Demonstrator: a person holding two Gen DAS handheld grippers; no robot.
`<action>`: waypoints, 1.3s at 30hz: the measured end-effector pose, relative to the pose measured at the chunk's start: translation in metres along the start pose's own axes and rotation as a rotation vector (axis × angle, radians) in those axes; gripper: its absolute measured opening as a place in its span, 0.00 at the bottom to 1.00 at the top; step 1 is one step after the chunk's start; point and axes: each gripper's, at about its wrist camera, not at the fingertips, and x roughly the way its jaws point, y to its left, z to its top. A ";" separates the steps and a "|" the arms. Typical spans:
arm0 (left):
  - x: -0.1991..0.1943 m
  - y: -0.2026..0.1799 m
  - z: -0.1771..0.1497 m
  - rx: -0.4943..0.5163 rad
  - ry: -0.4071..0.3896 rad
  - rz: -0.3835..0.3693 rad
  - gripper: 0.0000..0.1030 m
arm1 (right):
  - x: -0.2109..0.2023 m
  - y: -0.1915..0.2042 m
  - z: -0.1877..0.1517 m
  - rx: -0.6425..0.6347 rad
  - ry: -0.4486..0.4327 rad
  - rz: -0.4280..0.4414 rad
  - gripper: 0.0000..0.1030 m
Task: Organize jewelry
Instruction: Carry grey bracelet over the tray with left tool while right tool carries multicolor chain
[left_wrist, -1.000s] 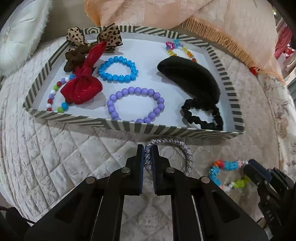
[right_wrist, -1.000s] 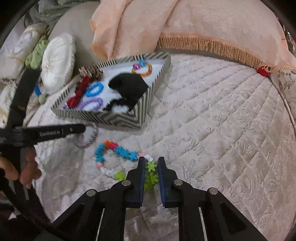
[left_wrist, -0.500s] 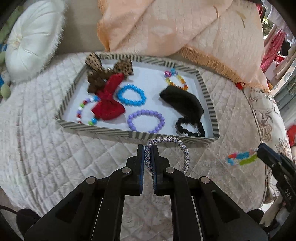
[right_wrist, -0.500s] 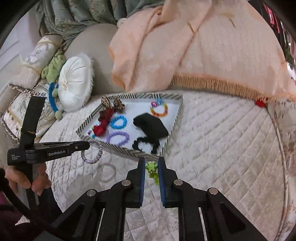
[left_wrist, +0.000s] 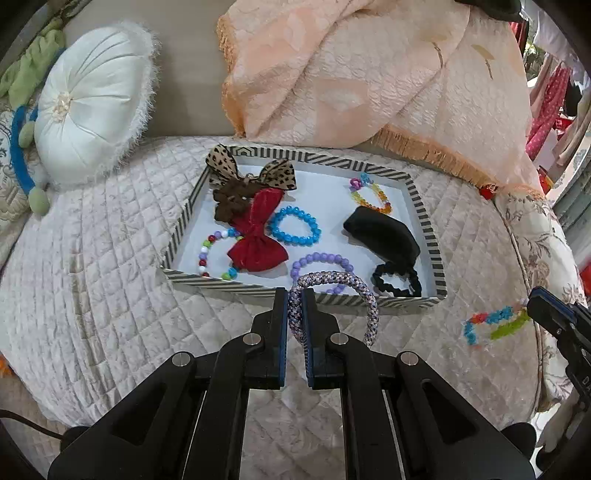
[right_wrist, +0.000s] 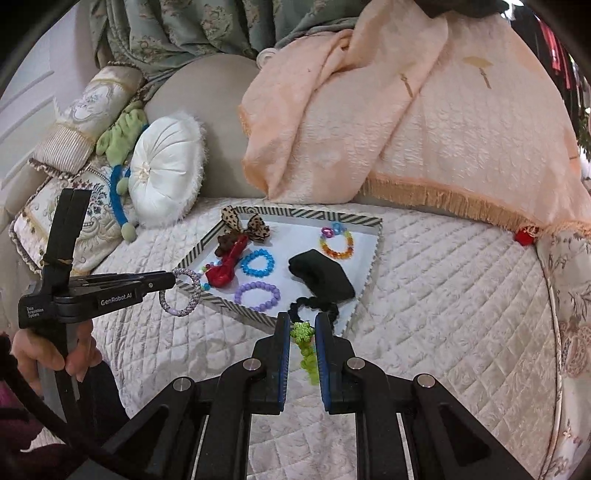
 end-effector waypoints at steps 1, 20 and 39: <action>-0.001 0.002 0.000 -0.001 -0.002 0.003 0.06 | 0.001 0.002 0.001 -0.003 0.001 0.001 0.12; 0.016 0.046 0.017 -0.060 0.019 0.046 0.06 | 0.039 0.024 0.027 -0.050 0.040 0.040 0.12; 0.057 0.046 0.041 -0.108 0.080 -0.008 0.06 | 0.117 0.033 0.094 -0.094 0.080 0.052 0.12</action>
